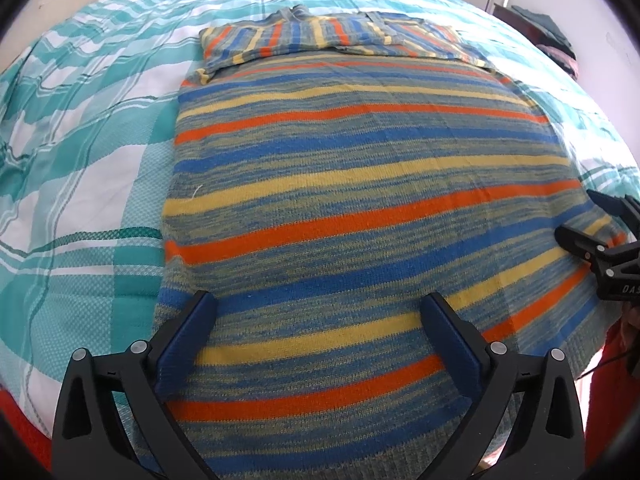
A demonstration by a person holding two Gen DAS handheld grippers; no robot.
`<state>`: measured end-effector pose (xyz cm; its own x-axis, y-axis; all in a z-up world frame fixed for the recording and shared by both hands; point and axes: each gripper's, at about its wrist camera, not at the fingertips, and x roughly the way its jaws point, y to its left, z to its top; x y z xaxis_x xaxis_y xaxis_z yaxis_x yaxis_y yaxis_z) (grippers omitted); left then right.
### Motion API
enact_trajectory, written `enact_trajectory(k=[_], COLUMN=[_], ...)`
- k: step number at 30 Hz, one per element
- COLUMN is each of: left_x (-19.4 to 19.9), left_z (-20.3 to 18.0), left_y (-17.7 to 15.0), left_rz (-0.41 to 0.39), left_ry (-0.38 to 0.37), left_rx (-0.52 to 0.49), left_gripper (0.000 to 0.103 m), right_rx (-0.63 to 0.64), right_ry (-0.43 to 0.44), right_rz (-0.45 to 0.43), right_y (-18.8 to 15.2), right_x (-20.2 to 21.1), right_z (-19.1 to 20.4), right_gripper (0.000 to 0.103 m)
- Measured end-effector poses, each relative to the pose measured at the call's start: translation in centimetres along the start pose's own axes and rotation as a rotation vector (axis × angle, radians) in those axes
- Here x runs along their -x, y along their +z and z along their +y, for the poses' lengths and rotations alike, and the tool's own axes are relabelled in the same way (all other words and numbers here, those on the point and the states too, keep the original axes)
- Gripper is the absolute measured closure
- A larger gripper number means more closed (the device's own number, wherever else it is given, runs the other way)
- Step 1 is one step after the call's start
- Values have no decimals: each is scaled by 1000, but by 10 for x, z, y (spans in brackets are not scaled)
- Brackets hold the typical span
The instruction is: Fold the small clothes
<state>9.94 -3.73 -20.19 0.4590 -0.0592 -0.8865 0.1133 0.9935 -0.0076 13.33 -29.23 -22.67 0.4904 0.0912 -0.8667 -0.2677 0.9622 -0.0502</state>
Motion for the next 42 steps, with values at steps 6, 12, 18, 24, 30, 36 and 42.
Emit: enact_trajectory(k=[6,12,18,24,30,36,42], left_x=[0,1,1,0,0,-1,-1], left_z=[-1,-1,-2,-2,-2,-3,-1], left_y=[-1,-2,-3,-3,-3,-3,-3], left_rz=[-7,-5,-7,-6,-6,-6,-6], left_ry=[3,3,5,7,8,8,5], left_rx=[-6,-13,-18,-20,-21,-21,-25], left_gripper=[1,1,1,1,1,1,1], right_rx=[-2,-1,-1,0,1,1,0], right_ry=[6,13,11,10,9,9,9], right_rz=[-6,-7,-11,-18,-25,-26,-25], right_y=[-1,-2,-4,-4,-5,-5,-6], right_x=[0,1,2,1,1,1,1], right_z=[-1,-2,-1,-1,0,0,0], right_gripper=[0,0,0,0,0,0,0])
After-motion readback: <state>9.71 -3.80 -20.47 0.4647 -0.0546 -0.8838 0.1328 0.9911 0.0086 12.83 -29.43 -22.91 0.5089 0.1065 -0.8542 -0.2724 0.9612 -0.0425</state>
